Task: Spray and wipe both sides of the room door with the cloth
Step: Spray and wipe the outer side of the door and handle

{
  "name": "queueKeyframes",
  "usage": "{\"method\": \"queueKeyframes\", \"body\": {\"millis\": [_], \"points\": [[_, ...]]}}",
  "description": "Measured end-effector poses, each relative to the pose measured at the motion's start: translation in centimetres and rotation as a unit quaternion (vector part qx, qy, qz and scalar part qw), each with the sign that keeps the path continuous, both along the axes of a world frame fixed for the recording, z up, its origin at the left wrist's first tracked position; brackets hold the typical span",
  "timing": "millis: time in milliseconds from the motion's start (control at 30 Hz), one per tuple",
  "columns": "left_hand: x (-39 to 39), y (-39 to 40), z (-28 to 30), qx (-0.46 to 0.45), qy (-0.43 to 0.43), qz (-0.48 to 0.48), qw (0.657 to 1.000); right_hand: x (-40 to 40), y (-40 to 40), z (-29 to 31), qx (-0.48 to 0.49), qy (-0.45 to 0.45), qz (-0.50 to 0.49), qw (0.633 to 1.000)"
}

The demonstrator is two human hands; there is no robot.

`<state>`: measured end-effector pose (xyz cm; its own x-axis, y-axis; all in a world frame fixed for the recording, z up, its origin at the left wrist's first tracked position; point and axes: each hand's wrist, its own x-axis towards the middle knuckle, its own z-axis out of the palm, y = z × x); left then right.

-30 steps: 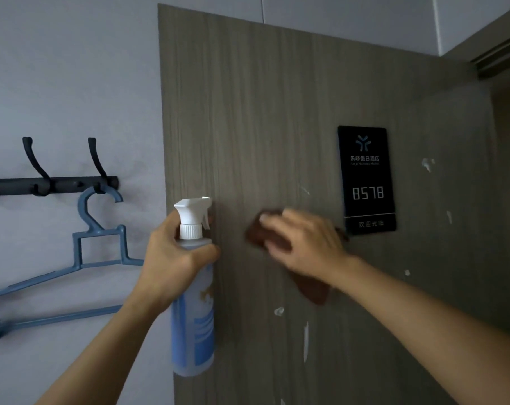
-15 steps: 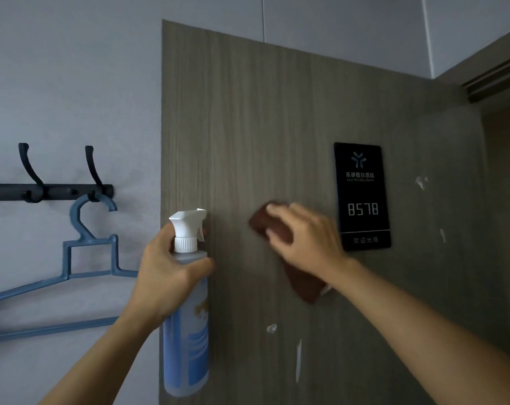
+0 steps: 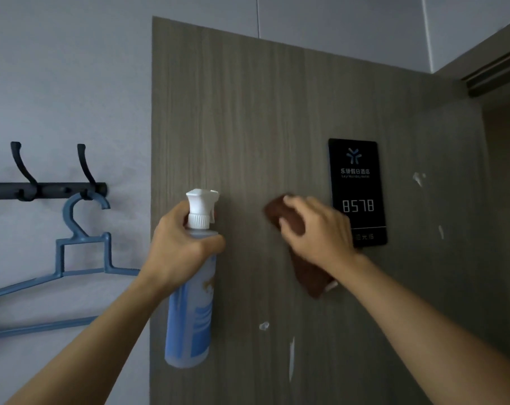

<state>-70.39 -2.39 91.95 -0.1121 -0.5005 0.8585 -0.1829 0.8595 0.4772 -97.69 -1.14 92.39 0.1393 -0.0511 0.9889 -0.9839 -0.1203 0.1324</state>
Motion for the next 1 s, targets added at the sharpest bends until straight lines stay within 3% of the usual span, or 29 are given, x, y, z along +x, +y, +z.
{"method": "queueKeyframes", "body": {"millis": [67,133,200,333,567,667,800,900,1000], "points": [[-1.1,0.1,0.9,-0.001,-0.008,0.0,1.0,-1.0,0.0,2.8,-0.016,-0.091,-0.004,0.996],[-2.0,0.0,1.4,0.005,-0.003,0.0,1.0,-1.2,-0.1,3.7,-0.016,-0.129,-0.005,0.992],[-2.4,-0.1,1.5,0.011,0.013,0.001,1.0,-0.6,0.2,2.2,-0.016,-0.106,-0.011,0.994],[-2.5,0.0,1.2,0.015,0.009,0.004,1.0,-1.0,0.7,-2.6,0.032,0.04,0.0,0.999],[-2.8,0.0,0.8,0.012,0.011,0.011,1.0,-2.8,0.2,6.2,-0.006,-0.091,-0.029,0.995],[-2.8,-0.1,0.6,0.005,0.012,0.013,1.0,-2.6,0.3,3.3,-0.003,-0.06,-0.008,0.998],[-3.1,0.0,0.6,0.004,0.02,0.021,1.0,-2.7,0.4,-3.9,0.04,0.063,0.022,0.997],[-3.7,0.2,0.5,0.003,0.04,0.038,0.998,-3.1,0.2,-1.2,0.03,0.088,0.005,0.996],[-4.2,0.3,0.3,0.003,0.057,0.055,0.997,-2.2,-0.3,4.6,-0.003,0.015,-0.004,1.0]]}}
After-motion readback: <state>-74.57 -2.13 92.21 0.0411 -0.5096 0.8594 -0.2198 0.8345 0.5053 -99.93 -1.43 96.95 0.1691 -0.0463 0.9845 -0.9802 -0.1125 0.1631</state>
